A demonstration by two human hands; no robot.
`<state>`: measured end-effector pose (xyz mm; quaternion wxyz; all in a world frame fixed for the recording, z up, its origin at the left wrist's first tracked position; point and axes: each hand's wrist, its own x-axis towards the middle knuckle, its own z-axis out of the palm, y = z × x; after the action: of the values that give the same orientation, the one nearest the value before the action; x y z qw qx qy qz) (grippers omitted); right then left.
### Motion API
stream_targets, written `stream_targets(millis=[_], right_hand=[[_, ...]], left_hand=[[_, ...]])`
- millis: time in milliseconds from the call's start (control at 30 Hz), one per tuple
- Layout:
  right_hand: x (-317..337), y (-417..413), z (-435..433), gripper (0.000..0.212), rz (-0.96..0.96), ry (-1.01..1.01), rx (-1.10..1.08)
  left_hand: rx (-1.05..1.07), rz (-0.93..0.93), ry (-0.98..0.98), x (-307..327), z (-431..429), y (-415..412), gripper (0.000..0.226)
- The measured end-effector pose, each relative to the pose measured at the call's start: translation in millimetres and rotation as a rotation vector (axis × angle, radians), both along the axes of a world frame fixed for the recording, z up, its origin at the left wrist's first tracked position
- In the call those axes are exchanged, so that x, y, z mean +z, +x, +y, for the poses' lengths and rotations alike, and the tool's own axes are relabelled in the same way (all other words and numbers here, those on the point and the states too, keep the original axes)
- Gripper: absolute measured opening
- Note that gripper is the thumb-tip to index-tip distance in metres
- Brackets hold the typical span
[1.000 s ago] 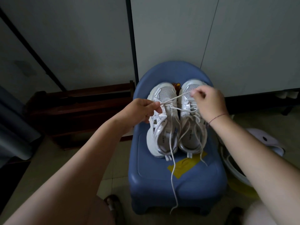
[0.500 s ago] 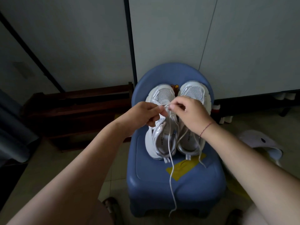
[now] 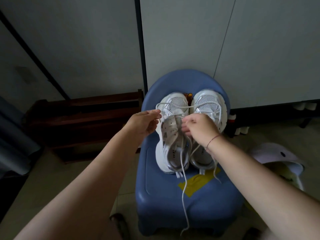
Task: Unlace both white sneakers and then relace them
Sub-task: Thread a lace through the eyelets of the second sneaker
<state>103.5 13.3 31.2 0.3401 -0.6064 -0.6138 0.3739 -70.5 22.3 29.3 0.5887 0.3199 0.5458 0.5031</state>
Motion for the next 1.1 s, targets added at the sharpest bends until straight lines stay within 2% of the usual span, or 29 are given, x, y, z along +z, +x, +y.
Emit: stream_targets(millis=[100,200,367,500,600,767,1100], right_hand=[[-2,-7,5,0.026,0.154,-0.144,0.005],[-3,-9,12,0.024,0.295,-0.261,0.011],[-16,-16,19,0.032,0.333,-0.309,0.039],[-14,-14,19,0.046,0.377,-0.292,0.091],[-12,-13,19,0.045,0.394,-0.302,0.127],[-11,-12,18,0.042,0.401,-0.312,0.139],[-16,-11,20,0.043,0.388,-0.282,0.167]], left_hand=[[0.101,-0.126,-0.011,-10,6,8,0.016],[0.080,-0.085,0.017,-17,7,17,0.014],[0.064,0.113,0.084,-22,6,27,0.019],[0.114,0.283,0.126,-22,8,25,0.023],[0.108,0.363,0.136,-20,8,21,0.023],[0.113,0.352,0.104,-20,8,17,0.023],[0.196,0.659,0.252,-28,6,27,0.023]])
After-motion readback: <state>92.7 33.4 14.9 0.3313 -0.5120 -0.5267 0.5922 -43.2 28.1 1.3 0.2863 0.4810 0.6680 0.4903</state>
